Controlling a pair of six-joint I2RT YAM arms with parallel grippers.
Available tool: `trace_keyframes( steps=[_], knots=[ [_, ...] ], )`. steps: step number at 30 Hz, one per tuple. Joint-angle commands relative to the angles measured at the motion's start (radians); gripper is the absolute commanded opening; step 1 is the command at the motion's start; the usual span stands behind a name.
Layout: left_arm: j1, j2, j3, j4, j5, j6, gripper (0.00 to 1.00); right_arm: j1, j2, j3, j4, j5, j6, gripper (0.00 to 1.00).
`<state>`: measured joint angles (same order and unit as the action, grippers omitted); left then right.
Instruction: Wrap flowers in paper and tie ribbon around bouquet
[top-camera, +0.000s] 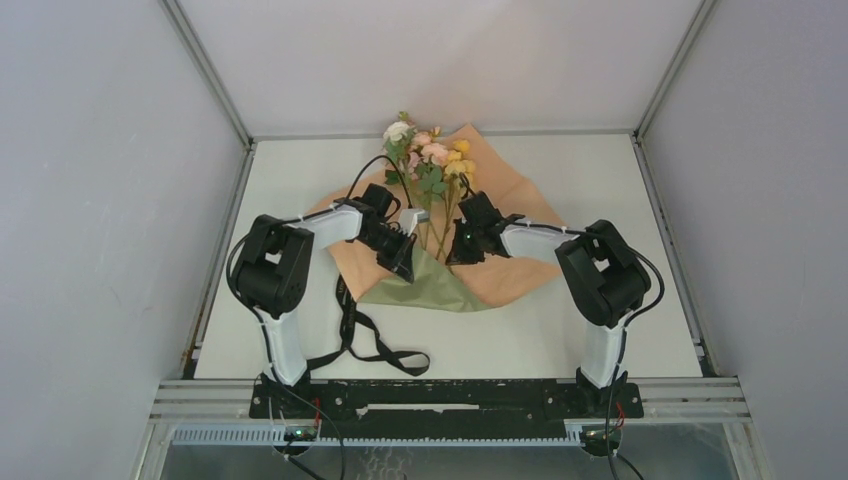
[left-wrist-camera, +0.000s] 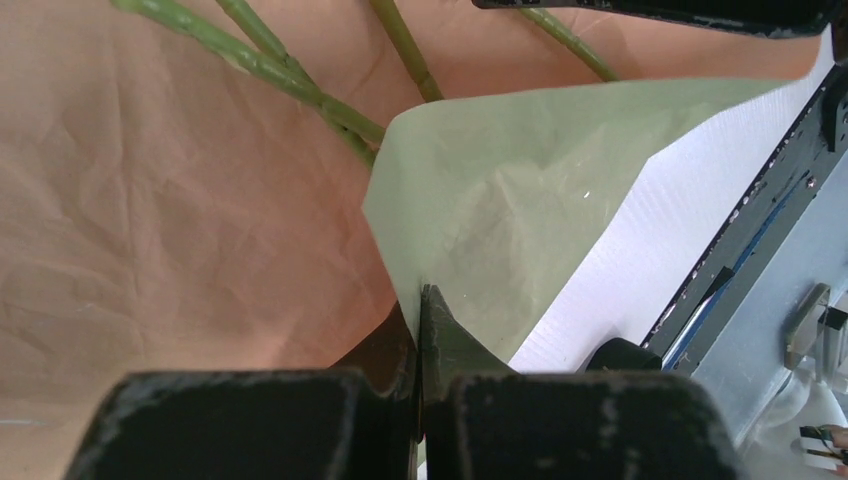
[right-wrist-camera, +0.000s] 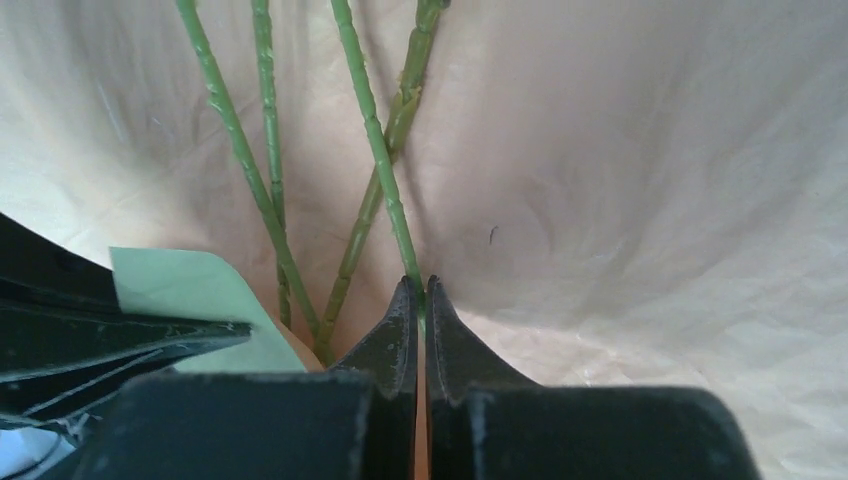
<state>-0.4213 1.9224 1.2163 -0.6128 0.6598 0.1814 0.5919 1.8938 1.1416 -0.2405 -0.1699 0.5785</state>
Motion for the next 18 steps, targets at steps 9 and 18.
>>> trace_keyframes(
  steps=[9,18],
  knots=[
    [-0.005,-0.028,-0.015,0.015,0.068,0.003,0.00,0.035,-0.026,-0.045,0.192,0.001,0.226,0.25],
    [-0.004,-0.019,-0.011,0.011,0.072,0.024,0.00,0.015,-0.202,-0.046,-0.080,0.016,-0.007,0.57]
  ],
)
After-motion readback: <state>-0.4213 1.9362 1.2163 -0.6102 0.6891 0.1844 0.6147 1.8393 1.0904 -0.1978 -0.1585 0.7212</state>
